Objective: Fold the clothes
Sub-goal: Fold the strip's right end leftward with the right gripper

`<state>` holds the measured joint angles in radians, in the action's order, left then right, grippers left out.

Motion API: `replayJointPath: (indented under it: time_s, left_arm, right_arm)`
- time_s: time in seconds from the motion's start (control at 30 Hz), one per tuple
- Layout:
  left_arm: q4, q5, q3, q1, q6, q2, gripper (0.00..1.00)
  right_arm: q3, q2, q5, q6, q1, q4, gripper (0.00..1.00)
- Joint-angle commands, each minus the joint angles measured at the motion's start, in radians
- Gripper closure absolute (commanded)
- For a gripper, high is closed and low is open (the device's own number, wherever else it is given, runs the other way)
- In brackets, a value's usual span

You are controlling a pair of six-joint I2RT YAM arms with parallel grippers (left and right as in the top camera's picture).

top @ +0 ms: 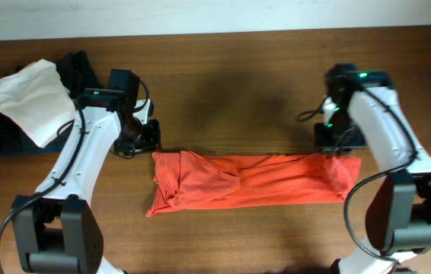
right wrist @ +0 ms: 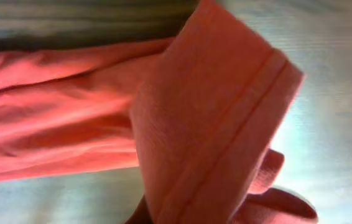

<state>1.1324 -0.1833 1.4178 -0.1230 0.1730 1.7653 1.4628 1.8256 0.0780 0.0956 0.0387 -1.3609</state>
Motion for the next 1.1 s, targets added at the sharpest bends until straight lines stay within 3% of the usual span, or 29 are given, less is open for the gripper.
replayJointPath:
  time_s: [0.0,0.03,0.1,0.17,0.2,0.27,0.37,0.5,0.6,0.73,0.8,0.83,0.87,0.9,1.03,1.07]
  left_arm:
    - [0.001,-0.011,0.011,0.002,-0.006,-0.015,0.58]
    - [0.001,-0.011,0.011,0.002,-0.006,-0.015,0.58]
    - [0.001,-0.011,0.011,0.002,-0.006,-0.015,0.58]
    - [0.001,-0.011,0.011,0.002,-0.006,-0.015,0.58]
    - [0.001,-0.011,0.011,0.002,-0.006,-0.015,0.58]
    - [0.001,-0.011,0.011,0.002,-0.006,-0.015,0.58]
    - [0.000,-0.011,0.011,0.002,-0.006,-0.015,0.58]
    - [0.000,-0.011,0.011,0.002,-0.006,-0.015,0.58]
    - [-0.006,-0.011,0.010,0.002,-0.006,-0.015,0.58]
    - [-0.006,-0.011,0.010,0.002,-0.006,-0.015,0.58]
    - [-0.006,-0.011,0.010,0.002,-0.006,-0.015,0.57]
    - [-0.006,-0.011,0.010,0.002,-0.006,-0.015,0.57]
    - [-0.005,-0.011,0.010,0.002,-0.006,-0.015,0.57]
    - [-0.006,-0.011,0.010,0.002,-0.006,-0.015,0.57]
    - [-0.005,-0.011,0.010,0.002,-0.006,-0.015,0.57]
    - [-0.005,-0.011,0.010,0.002,-0.006,-0.015,0.57]
  right_arm:
    - [-0.093,-0.018,-0.023,0.079,0.092,0.068,0.90]
    - [-0.117,-0.018,-0.046,0.079,0.116,0.092,0.90]
    - [-0.158,-0.017,-0.121,0.078,0.158,0.165,0.80]
    - [-0.164,-0.017,-0.206,0.078,0.174,0.222,0.62]
    - [-0.164,-0.017,-0.265,0.078,0.180,0.244,0.39]
    - [-0.164,-0.017,-0.318,0.077,0.183,0.251,0.38]
    - [-0.161,-0.019,-0.282,0.078,0.171,0.227,0.44]
    - [-0.161,-0.022,-0.020,0.191,0.135,0.167,0.42]
    - [-0.164,-0.021,-0.022,0.115,0.096,0.170,0.30]
    - [-0.231,-0.018,-0.098,-0.012,0.092,0.211,0.28]
    - [-0.277,-0.018,-0.150,-0.028,0.092,0.251,0.29]
    - [-0.287,-0.018,-0.182,-0.045,0.092,0.254,0.42]
    - [-0.287,-0.018,-0.226,-0.064,0.092,0.251,0.86]
    - [-0.286,-0.019,-0.272,-0.067,0.092,0.246,0.96]
    - [-0.285,-0.019,-0.594,-0.303,0.093,0.193,0.91]
    - [-0.285,-0.019,-0.644,-0.357,0.093,0.169,0.79]
